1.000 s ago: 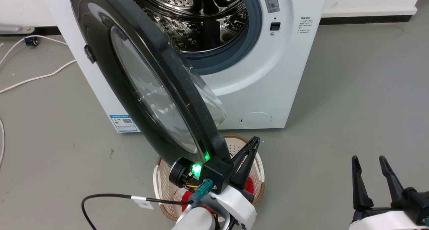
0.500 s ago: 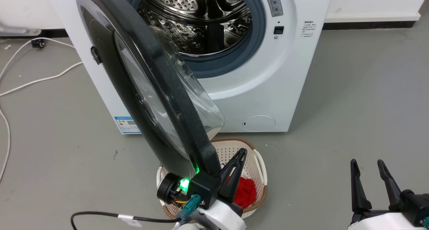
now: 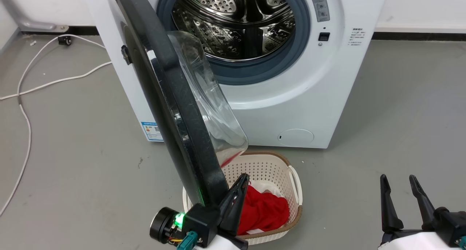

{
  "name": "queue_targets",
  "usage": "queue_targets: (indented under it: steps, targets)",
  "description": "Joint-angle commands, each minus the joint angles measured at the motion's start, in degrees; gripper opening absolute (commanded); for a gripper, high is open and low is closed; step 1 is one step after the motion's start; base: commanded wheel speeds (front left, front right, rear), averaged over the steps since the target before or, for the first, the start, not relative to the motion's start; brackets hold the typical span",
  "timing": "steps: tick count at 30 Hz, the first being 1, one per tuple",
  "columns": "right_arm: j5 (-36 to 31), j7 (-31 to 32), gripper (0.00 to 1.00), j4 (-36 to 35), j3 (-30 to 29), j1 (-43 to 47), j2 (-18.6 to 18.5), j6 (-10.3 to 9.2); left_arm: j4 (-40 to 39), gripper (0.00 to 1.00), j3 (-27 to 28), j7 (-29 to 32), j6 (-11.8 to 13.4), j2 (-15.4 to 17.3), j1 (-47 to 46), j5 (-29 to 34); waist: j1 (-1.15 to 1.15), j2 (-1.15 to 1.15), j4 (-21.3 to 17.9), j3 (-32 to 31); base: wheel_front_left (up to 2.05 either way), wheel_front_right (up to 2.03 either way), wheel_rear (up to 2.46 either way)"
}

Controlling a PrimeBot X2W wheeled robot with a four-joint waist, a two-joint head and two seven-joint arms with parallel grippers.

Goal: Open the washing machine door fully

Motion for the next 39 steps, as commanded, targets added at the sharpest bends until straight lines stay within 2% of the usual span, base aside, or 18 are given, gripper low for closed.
queue_targets:
  steps: [1, 12, 29, 34, 39]
  targets:
    - [0.1, -0.2, 1.00, 0.1, -0.1, 0.1, 0.1, -0.04, -1.1, 0.00, 0.6, 0.3, 0.8, 0.9, 1.2, 0.0, 0.00, 0.00, 0.6, 0.0, 0.00, 0.00, 0.00]
    - [0.3, 0.0, 1.00, -0.2, -0.6, 0.2, 0.1, -0.04, -6.5, 0.00, 2.0, 2.0, 4.2, 3.4, 4.8, 0.5, 0.00, 0.00, 5.8, 0.5, 0.00, 0.00, 0.00]
    - [-0.6, 0.5, 1.00, -1.1, -1.5, -1.1, 0.1, -0.04, -11.0, 0.00, 3.0, 1.3, 7.4, 4.0, 6.7, 0.8, 0.00, 0.00, 19.7, 3.0, 0.00, 0.00, 0.00]
    - [-0.9, 0.8, 1.00, -1.6, -1.6, -1.4, 0.1, -0.04, -10.3, 0.00, 4.8, 0.6, 8.3, 4.6, 6.7, 0.2, 0.00, 0.00, 22.0, 3.8, 0.00, 0.00, 0.00]
    - [-1.3, 1.2, 1.00, -2.0, -1.4, -1.8, 0.1, -0.04, -9.1, 0.00, 7.4, -0.7, 9.3, 5.1, 6.4, -0.7, 0.00, 0.00, 22.5, 4.3, 0.00, 0.00, 0.00]
